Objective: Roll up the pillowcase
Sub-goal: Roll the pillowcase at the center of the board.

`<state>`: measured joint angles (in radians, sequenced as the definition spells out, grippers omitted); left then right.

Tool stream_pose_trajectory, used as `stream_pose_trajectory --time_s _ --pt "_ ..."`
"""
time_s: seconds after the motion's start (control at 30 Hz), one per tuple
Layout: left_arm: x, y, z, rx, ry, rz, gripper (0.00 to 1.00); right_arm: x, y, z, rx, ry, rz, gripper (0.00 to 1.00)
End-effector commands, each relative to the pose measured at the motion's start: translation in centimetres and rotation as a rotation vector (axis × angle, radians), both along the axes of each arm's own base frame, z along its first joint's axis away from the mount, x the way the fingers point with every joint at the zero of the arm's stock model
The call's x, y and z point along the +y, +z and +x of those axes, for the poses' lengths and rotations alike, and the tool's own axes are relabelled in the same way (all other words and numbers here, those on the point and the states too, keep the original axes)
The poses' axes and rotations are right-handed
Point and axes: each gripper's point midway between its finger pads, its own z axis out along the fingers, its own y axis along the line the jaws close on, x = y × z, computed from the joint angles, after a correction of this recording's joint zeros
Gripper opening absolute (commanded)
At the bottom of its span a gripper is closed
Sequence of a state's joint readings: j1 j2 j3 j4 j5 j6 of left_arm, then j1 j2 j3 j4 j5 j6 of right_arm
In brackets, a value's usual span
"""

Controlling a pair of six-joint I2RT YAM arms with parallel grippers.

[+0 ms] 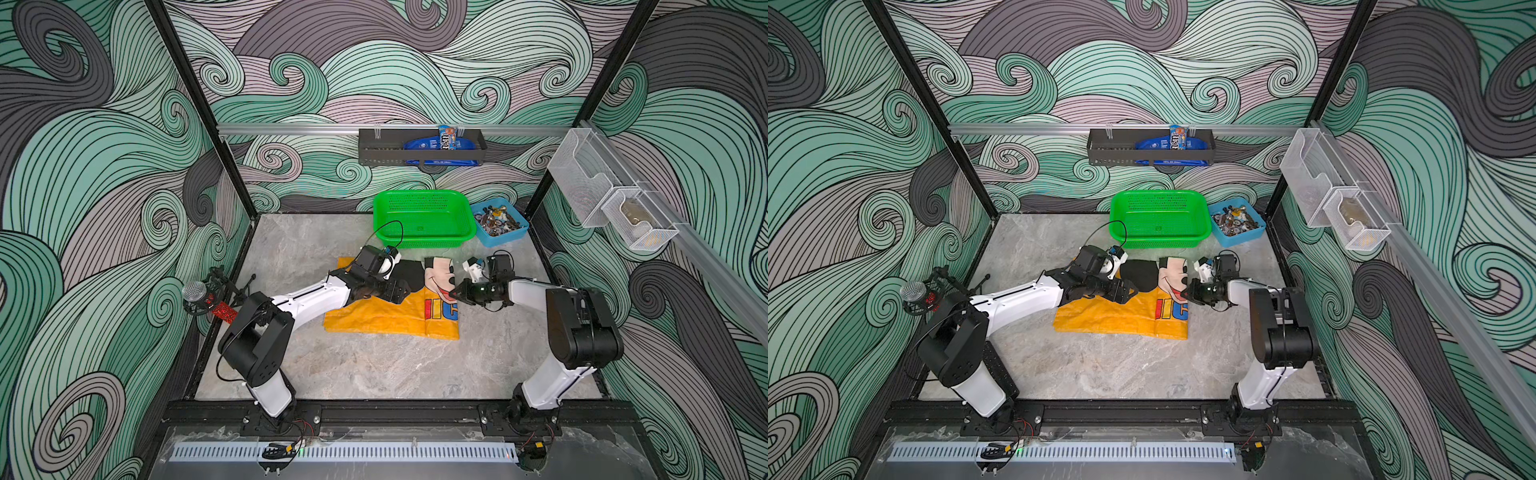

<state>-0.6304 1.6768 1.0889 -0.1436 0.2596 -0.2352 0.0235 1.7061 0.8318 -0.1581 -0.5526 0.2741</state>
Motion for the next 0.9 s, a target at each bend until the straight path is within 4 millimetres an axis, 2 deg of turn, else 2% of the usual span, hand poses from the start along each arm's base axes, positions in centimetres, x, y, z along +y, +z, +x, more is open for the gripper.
stream_pose_trajectory --time_s 0.0,0.17,0.33,0.53,0.87 --pt "0.3 1.0 -0.4 -0.008 -0.019 -0.014 0.86 -2.1 0.1 -0.8 0.016 -0.047 -0.093 0.02" --pt "0.2 0.7 -0.5 -0.001 -0.027 -0.018 0.86 -6.7 -0.2 -2.8 0.087 -0.124 -0.368 0.02" --pt "-0.3 0.2 -0.4 0.017 -0.04 -0.029 0.86 -8.0 1.4 -2.4 0.08 -0.16 -0.445 0.06" --pt "-0.4 0.1 -0.6 0.021 -0.05 -0.033 0.86 -6.6 2.2 -1.3 0.099 -0.138 -0.454 0.13" --pt "-0.2 -0.3 -1.0 0.032 -0.05 -0.034 0.86 -1.6 3.6 0.1 0.073 -0.077 -0.41 0.26"
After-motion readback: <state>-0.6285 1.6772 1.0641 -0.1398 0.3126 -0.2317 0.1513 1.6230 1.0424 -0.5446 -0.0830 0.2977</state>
